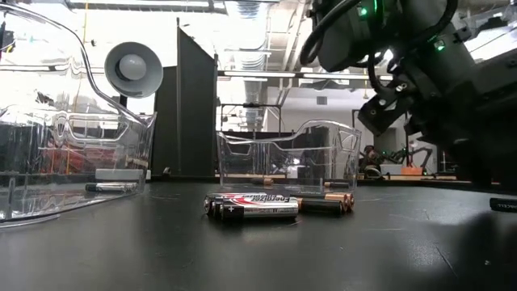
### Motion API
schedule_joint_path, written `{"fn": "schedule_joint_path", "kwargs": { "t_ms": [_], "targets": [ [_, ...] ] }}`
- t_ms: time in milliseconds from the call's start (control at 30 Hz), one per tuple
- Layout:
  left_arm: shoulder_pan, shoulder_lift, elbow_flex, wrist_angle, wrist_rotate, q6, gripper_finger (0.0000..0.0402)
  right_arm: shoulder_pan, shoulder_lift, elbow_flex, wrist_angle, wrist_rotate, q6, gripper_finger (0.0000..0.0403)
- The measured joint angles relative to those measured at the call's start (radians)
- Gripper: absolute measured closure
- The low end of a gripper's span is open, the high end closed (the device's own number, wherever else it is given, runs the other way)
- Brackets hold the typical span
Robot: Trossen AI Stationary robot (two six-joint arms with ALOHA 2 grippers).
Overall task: Sort batteries
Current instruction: Put the black battery into the top transparent bin
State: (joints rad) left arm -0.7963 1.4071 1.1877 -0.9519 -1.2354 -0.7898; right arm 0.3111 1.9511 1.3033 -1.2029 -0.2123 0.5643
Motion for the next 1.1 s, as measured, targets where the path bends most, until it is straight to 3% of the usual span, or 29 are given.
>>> {"fn": "schedule_joint_path", "kwargs": {
  "t_ms": [467,867,1100],
  "targets": [
    [0.000,0.000,0.000,0.000,0.000,0.005,0.0224,-0.013,0.000,-0.096,0.109,-0.037,-0.001,0.0162],
    [0.000,0.000,0.000,0.000,0.000,0.007,0.0224,-0.020,0.000,-0.098,0.147,-0.036,-0.004,0.0284],
    [-0.001,0.000,0.000,0.000,0.000,0.007,0.0224,-0.020,-0.001,-0.098,0.177,-0.031,0.007,0.0323]
  ]
}}
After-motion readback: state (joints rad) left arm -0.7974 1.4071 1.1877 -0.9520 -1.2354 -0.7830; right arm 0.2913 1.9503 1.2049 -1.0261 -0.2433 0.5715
